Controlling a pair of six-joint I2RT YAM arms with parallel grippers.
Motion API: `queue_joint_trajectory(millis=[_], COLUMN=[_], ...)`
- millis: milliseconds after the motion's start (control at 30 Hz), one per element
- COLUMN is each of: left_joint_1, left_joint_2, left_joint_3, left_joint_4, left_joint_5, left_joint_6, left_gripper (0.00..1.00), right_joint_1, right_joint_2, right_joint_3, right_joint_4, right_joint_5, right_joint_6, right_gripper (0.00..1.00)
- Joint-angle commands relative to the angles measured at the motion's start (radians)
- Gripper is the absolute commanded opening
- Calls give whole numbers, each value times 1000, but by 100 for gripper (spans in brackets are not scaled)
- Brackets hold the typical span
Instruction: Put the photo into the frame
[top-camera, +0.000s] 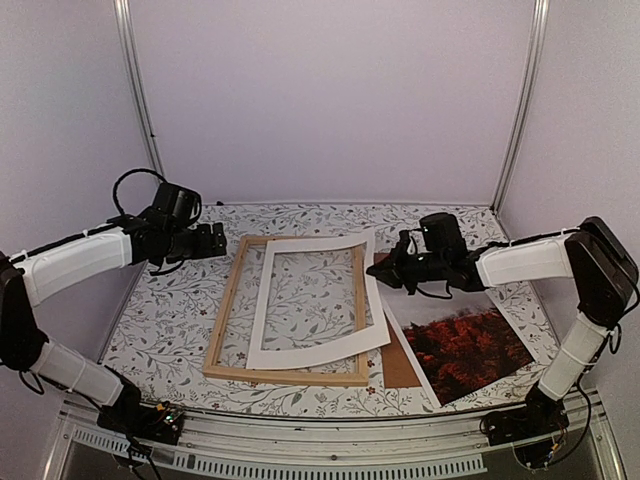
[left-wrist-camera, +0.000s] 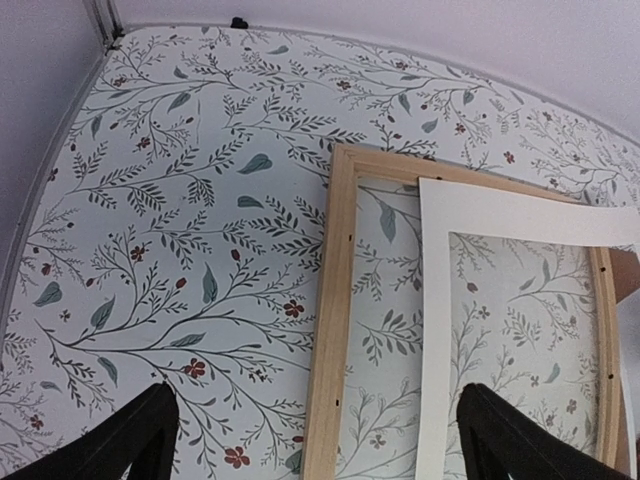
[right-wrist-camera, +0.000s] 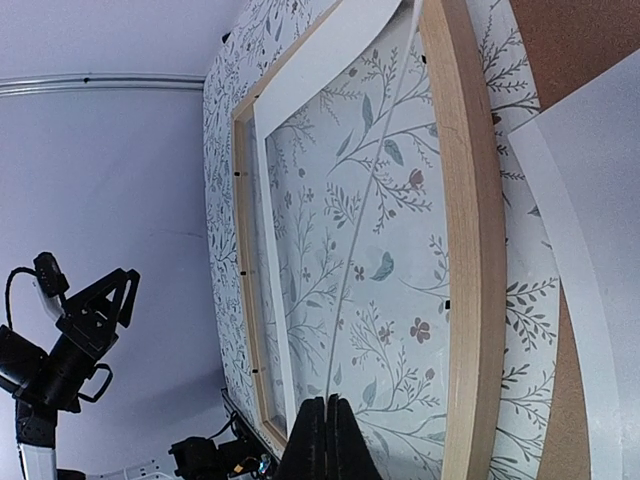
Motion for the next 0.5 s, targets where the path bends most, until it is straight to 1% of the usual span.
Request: queue_joint_trajectory(millis=[0, 467], left_joint_1=[-15, -23], left_joint_2=[12, 22], left_joint_3=[16, 13], left_joint_4=[24, 31], left_joint_5=[-9, -6], left_joint_6=[12, 18], left_gripper=[100, 100], right_joint_1=[18, 102], right_joint_2=[45, 81], right_joint_3=[41, 54], right_joint_4=[50, 62], right_joint_5=[20, 68], right_joint_6=[20, 43], right_gripper=[0, 0])
